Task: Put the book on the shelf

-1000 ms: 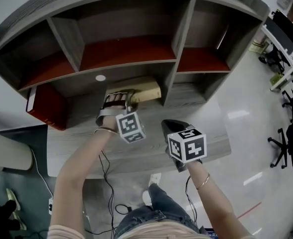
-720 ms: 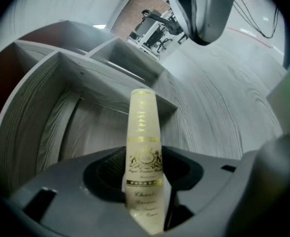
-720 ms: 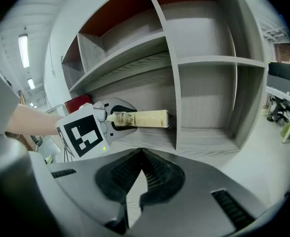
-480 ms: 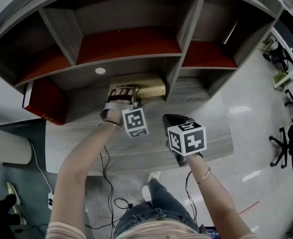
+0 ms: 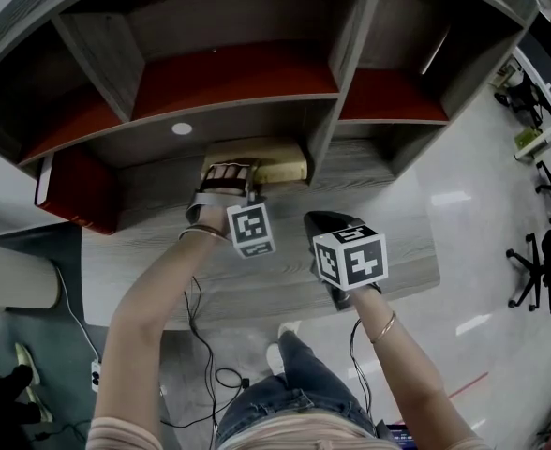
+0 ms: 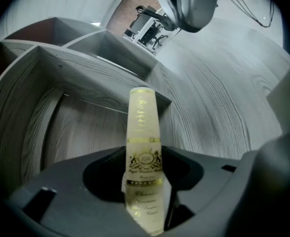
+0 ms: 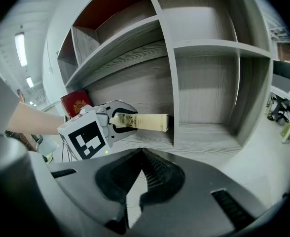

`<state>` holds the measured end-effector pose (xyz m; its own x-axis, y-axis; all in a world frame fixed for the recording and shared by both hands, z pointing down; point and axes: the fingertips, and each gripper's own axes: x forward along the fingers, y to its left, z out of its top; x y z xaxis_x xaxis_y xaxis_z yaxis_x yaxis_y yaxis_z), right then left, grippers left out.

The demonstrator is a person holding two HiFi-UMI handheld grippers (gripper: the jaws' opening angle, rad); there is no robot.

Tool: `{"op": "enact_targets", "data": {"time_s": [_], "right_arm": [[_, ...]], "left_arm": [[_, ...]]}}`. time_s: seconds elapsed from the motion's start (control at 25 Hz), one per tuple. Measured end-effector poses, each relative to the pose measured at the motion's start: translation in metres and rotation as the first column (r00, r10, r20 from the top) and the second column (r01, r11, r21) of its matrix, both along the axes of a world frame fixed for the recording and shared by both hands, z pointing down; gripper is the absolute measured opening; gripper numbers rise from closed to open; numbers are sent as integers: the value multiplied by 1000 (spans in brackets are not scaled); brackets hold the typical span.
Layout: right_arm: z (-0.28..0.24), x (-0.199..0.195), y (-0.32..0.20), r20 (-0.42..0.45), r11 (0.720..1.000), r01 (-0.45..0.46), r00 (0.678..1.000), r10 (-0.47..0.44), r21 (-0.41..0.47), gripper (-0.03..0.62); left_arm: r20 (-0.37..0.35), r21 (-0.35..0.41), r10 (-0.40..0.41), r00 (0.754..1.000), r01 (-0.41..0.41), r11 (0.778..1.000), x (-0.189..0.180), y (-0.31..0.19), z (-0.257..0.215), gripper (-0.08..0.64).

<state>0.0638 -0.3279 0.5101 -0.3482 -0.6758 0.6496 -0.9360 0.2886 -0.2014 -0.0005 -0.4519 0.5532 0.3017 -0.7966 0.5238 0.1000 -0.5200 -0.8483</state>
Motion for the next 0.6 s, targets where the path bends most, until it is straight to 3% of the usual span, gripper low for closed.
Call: {"op": "enact_targets", "data": {"time_s": [0.32, 0.6], "right_arm": [[5, 0, 1, 2, 1000, 8, 1000, -8, -13, 9], [12, -4, 2, 4, 999, 14, 1000, -14, -33, 9]], "left_arm": [[53, -103, 1, 999, 5, 995, -1, 7, 18, 217], [79, -253, -8, 997, 27, 967, 2, 15, 32, 235]]}}
